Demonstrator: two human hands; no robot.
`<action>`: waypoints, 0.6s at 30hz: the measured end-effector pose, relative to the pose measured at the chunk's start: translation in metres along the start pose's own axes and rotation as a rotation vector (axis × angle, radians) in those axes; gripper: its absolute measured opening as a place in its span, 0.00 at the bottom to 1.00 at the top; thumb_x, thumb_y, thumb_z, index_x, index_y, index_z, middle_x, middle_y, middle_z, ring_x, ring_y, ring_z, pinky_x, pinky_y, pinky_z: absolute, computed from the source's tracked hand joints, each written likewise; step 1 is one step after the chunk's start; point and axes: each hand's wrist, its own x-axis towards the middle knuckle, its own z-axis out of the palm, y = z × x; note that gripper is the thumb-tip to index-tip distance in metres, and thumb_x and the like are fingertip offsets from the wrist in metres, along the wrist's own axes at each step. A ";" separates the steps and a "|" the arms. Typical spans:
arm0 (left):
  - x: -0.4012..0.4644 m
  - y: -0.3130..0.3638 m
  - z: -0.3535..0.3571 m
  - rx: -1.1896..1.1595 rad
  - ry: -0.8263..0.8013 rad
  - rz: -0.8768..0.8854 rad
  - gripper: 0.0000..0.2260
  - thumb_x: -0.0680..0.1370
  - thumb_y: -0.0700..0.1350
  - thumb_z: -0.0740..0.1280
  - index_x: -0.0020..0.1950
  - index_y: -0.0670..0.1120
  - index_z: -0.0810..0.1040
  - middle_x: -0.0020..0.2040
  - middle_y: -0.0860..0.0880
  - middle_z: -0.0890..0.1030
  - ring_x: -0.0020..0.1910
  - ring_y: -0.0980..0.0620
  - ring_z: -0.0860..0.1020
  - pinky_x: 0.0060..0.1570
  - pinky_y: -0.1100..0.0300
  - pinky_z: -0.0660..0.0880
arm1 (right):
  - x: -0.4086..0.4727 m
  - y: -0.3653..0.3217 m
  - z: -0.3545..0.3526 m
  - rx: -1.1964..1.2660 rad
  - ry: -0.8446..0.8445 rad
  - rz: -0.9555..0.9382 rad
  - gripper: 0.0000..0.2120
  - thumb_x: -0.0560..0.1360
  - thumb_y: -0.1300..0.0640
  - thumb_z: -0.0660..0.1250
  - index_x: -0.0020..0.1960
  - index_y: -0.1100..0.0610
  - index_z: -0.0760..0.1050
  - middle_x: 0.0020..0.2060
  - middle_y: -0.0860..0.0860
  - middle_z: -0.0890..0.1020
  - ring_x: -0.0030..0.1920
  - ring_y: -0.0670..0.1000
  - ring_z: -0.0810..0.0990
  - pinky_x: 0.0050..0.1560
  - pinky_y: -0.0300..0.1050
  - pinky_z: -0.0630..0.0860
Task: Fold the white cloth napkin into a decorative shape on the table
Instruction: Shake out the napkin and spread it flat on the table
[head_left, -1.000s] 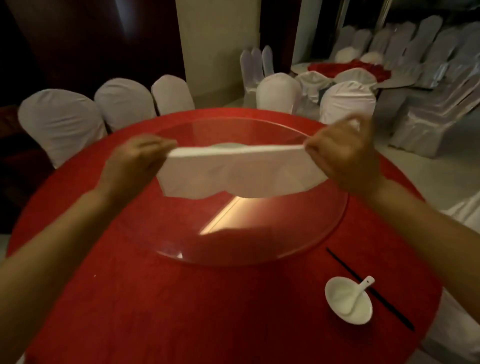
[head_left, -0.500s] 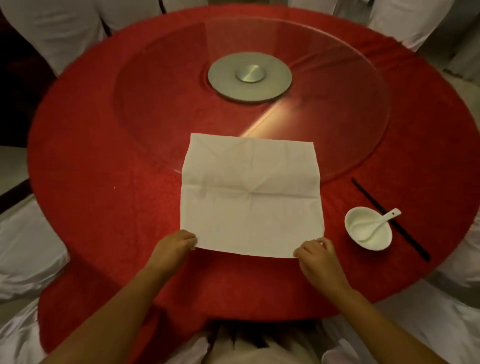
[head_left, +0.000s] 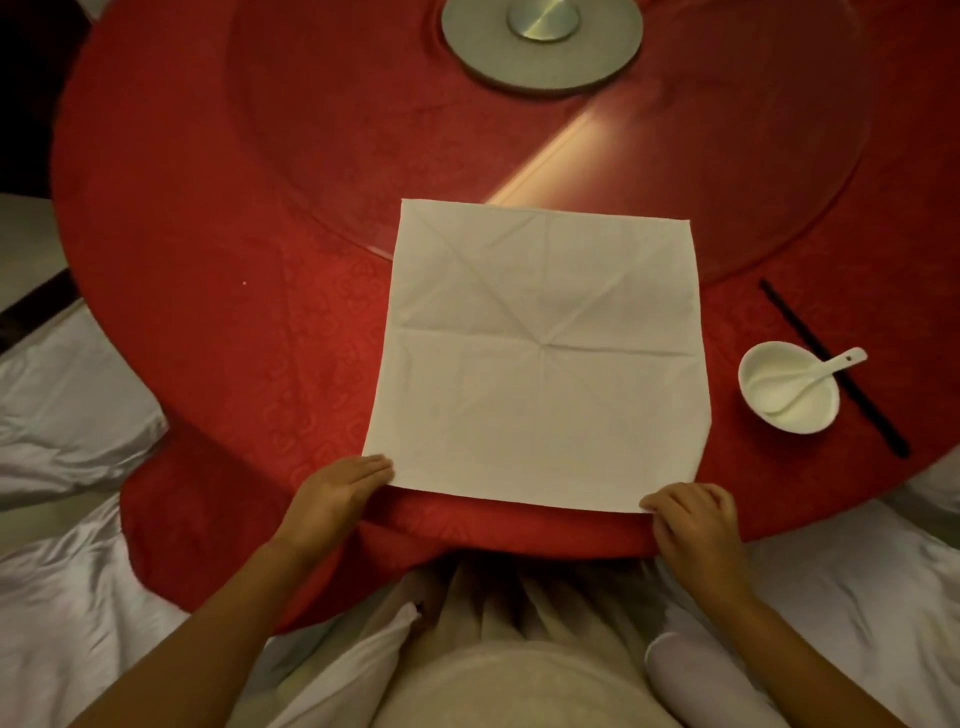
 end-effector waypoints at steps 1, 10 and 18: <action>-0.004 -0.001 0.001 0.004 0.010 0.020 0.16 0.61 0.28 0.73 0.48 0.36 0.83 0.48 0.38 0.84 0.44 0.41 0.84 0.64 0.74 0.58 | -0.004 -0.002 -0.001 0.006 0.001 0.007 0.07 0.66 0.67 0.65 0.40 0.59 0.80 0.36 0.53 0.81 0.38 0.56 0.81 0.50 0.48 0.64; -0.024 -0.012 0.004 0.013 0.032 0.068 0.16 0.61 0.30 0.73 0.48 0.38 0.84 0.49 0.40 0.84 0.45 0.42 0.84 0.50 0.56 0.78 | -0.026 0.003 -0.009 -0.099 -0.021 -0.081 0.07 0.64 0.66 0.68 0.40 0.61 0.81 0.35 0.55 0.82 0.36 0.58 0.81 0.46 0.47 0.61; -0.046 -0.024 0.013 0.030 -0.047 0.082 0.12 0.71 0.38 0.66 0.52 0.41 0.83 0.53 0.42 0.83 0.49 0.44 0.83 0.52 0.52 0.78 | -0.042 0.019 -0.018 -0.107 -0.093 -0.030 0.10 0.68 0.59 0.60 0.41 0.59 0.80 0.36 0.55 0.81 0.39 0.58 0.80 0.47 0.49 0.62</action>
